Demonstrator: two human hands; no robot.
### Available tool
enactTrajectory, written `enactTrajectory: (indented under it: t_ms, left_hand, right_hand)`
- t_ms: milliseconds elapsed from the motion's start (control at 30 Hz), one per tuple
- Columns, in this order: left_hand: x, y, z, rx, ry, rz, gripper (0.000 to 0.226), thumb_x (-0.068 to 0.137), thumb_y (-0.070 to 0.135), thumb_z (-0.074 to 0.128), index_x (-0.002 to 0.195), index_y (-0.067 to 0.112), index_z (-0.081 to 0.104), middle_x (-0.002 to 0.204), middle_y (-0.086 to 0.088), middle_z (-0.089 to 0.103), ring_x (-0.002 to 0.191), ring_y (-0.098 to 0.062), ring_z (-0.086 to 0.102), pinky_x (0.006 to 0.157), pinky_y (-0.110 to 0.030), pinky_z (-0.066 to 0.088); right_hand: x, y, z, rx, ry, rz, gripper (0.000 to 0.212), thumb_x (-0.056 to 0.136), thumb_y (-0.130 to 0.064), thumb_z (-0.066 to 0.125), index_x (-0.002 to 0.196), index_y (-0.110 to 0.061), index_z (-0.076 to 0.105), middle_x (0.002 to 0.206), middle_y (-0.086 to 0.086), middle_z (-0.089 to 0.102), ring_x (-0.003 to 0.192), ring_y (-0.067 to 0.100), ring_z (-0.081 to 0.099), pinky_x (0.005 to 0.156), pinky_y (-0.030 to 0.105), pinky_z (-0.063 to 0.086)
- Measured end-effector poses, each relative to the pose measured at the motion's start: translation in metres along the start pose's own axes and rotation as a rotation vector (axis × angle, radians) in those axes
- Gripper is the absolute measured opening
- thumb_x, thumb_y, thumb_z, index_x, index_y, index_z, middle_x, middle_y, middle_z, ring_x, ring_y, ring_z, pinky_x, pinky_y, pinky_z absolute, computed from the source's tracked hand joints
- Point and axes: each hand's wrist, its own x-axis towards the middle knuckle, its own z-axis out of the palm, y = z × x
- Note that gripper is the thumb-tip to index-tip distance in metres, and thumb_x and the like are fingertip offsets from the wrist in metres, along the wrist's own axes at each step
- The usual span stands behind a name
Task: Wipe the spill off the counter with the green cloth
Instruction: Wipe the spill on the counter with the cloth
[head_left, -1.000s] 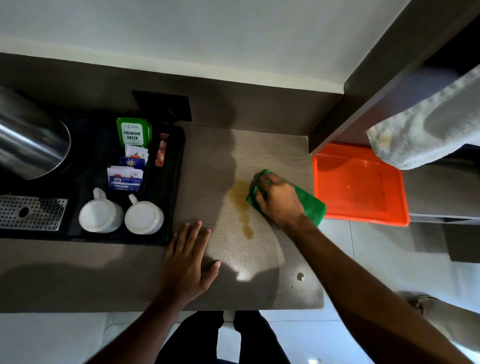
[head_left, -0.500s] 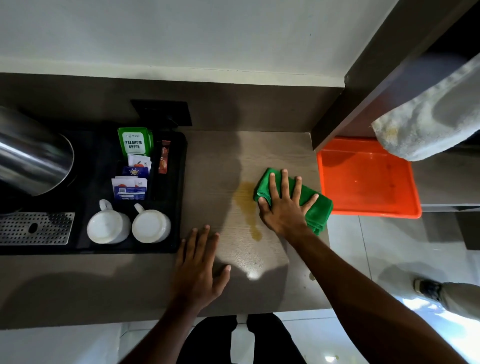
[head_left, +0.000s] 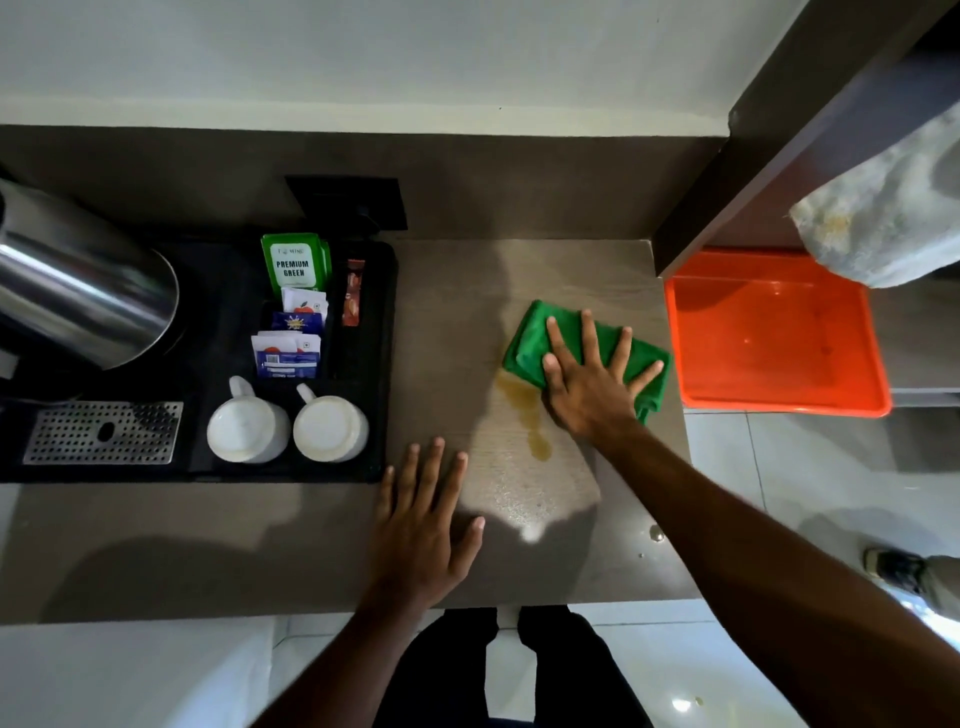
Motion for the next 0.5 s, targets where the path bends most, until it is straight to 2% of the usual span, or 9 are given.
enactTrajectory:
  t_ms: [67, 167, 367, 433, 500]
  left_hand:
    - [0.001, -0.001, 0.000, -0.002, -0.001, -0.001, 0.080, 0.094, 0.062, 0.043, 0.163, 0.027, 0.023, 0.173, -0.006, 0.018, 0.160, -0.030, 0.012, 0.127, -0.055, 0.015]
    - [0.002, -0.002, 0.003, -0.015, 0.007, 0.003, 0.080, 0.094, 0.062, 0.042, 0.163, 0.027, 0.022, 0.174, -0.006, 0.017, 0.161, -0.029, 0.008, 0.128, -0.053, 0.008]
    - [0.000, -0.003, 0.004, -0.021, 0.016, -0.001, 0.079, 0.094, 0.061, 0.045, 0.162, 0.026, 0.026, 0.173, -0.006, 0.018, 0.161, -0.029, 0.010, 0.127, -0.057, 0.015]
    - [0.000, -0.002, 0.003, -0.018, 0.033, 0.005, 0.080, 0.093, 0.061, 0.046, 0.163, 0.026, 0.025, 0.173, -0.007, 0.019, 0.160, -0.030, 0.011, 0.126, -0.057, 0.017]
    - [0.000, -0.002, 0.005, -0.006, 0.055, 0.010, 0.082, 0.091, 0.060, 0.047, 0.162, 0.026, 0.026, 0.172, -0.008, 0.021, 0.159, -0.031, 0.013, 0.126, -0.058, 0.017]
  right_hand:
    - [0.029, -0.025, -0.004, 0.019, 0.003, 0.005, 0.058, 0.092, -0.063, 0.012, 0.148, -0.060, -0.005, 0.170, -0.008, 0.000, 0.149, 0.054, -0.012, 0.096, 0.087, -0.016]
    - [0.053, -0.046, -0.006, -0.061, 0.023, -0.090, 0.060, 0.093, -0.064, 0.011, 0.151, -0.055, 0.000, 0.170, -0.004, 0.005, 0.149, 0.054, -0.009, 0.097, 0.086, -0.014]
    - [-0.011, -0.005, 0.008, -0.254, 0.023, -0.390, 0.053, 0.100, -0.059, 0.013, 0.153, -0.056, 0.003, 0.170, -0.007, 0.006, 0.152, 0.047, 0.003, 0.103, 0.086, 0.004]
    - [-0.013, 0.011, 0.002, -0.254, 0.006, -0.346, 0.052, 0.100, -0.060, 0.013, 0.151, -0.060, 0.001, 0.170, -0.012, 0.002, 0.153, 0.046, 0.002, 0.102, 0.086, 0.004]
    - [0.013, 0.010, -0.007, -0.169, 0.025, -0.215, 0.052, 0.098, -0.062, 0.013, 0.148, -0.064, 0.000, 0.169, -0.016, -0.002, 0.152, 0.047, -0.004, 0.100, 0.088, -0.001]
